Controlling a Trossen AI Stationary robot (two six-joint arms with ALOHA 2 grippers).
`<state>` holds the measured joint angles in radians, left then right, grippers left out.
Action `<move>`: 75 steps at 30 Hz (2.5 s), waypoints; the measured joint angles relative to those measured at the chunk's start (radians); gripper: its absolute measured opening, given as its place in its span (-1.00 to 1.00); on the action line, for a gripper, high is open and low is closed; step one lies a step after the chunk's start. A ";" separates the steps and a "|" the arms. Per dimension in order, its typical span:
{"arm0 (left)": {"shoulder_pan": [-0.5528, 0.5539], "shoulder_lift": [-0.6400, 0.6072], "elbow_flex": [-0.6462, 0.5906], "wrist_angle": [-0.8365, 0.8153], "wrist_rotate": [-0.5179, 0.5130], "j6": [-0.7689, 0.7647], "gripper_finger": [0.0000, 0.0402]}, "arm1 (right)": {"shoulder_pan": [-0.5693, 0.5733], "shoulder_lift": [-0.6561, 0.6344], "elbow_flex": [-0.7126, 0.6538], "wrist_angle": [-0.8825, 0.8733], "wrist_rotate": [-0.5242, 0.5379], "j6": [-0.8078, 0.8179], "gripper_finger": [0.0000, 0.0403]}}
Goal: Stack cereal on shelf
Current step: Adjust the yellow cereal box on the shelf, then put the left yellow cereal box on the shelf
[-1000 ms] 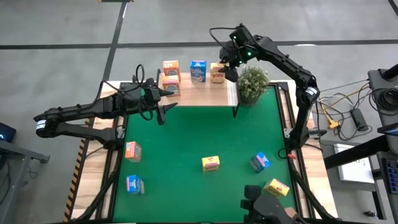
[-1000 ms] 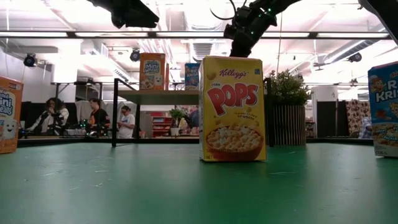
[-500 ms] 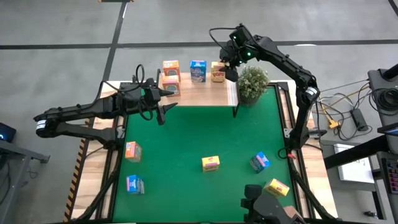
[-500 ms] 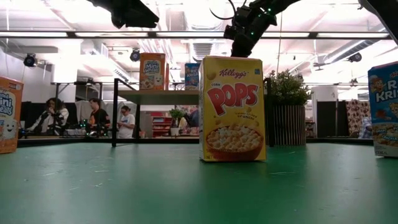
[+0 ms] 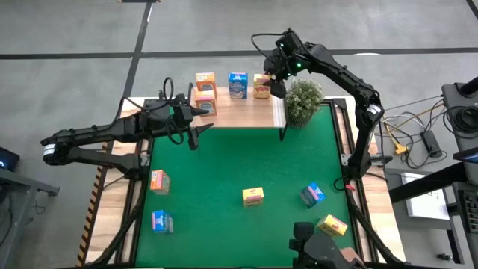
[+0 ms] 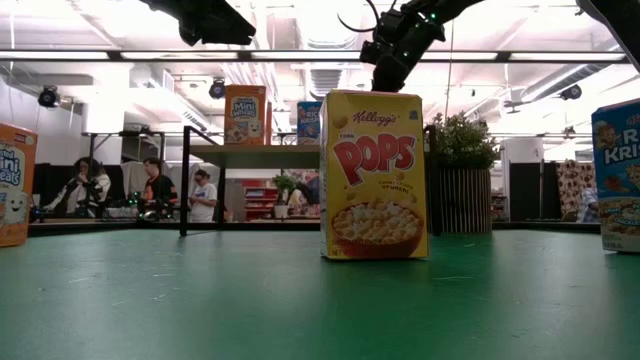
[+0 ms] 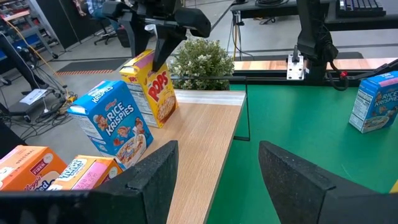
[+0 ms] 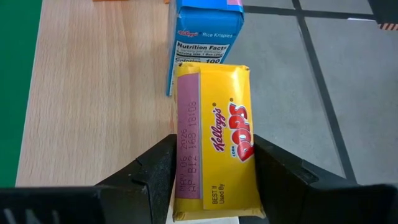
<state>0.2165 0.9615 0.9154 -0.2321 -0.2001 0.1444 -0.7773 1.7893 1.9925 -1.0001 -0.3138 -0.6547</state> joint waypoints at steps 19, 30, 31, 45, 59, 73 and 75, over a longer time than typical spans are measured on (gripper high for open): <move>0.000 0.000 0.000 0.000 0.000 0.000 0.03 | 0.000 -0.003 -0.002 0.004 0.002 0.052 0.14; 0.000 -0.014 0.028 -0.027 0.000 -0.030 0.03 | 0.036 -0.083 -0.002 0.005 0.001 0.170 0.23; 0.000 -0.016 0.039 -0.043 0.000 -0.033 0.03 | 0.045 -0.096 -0.002 0.005 0.000 0.193 0.22; -0.053 -0.013 0.183 -0.238 0.001 -0.182 0.03 | 0.289 -0.224 -0.018 -0.145 -0.005 0.325 -0.10; -0.371 0.044 0.181 -0.285 -0.059 -0.374 0.03 | 0.612 -0.330 -0.314 -0.047 0.000 0.510 -0.32; -0.527 0.178 0.180 -0.258 -0.124 -0.401 0.03 | 0.976 -0.326 -0.578 0.218 0.298 0.676 -0.34; -0.531 0.195 0.180 -0.251 -0.124 -0.401 0.03 | 1.015 -0.321 -0.596 0.270 0.340 0.690 -0.34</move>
<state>-0.3147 1.1566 1.0950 -0.4828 -0.3241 -0.2565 0.2378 1.4685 1.3962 -0.7298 0.0265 0.0355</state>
